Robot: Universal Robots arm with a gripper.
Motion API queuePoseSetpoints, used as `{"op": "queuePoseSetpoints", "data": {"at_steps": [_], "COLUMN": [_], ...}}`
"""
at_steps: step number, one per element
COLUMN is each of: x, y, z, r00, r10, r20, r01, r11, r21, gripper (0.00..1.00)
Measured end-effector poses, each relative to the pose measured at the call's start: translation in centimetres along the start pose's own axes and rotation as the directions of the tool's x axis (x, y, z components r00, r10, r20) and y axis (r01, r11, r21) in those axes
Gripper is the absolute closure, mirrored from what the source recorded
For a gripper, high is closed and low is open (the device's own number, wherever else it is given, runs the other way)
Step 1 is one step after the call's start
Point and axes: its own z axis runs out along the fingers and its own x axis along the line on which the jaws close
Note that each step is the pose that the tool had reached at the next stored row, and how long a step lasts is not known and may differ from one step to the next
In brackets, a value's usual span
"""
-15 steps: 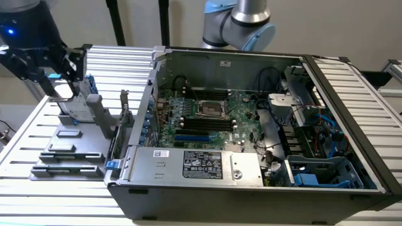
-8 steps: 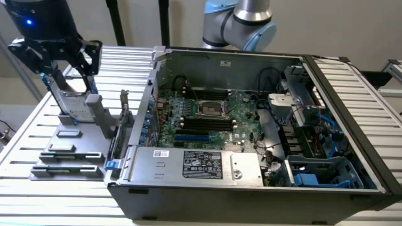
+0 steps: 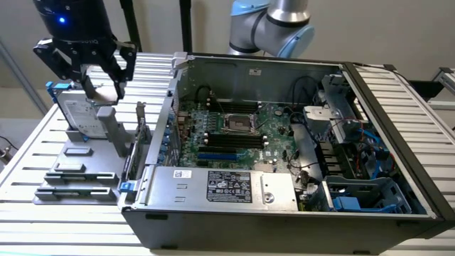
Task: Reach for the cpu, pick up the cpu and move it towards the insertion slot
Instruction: 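Pick up the cpu and move it towards the insertion slot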
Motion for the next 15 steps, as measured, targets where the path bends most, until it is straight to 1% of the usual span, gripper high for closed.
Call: {"op": "queuePoseSetpoints", "data": {"at_steps": [15], "x": [-6.8], "y": [-0.57], "z": [-1.25], "r00": [1.0], "r10": [0.0], "r20": [-0.0018], "r01": [0.0], "r11": [1.0], "r21": [-0.0086], "gripper": [0.46]}}
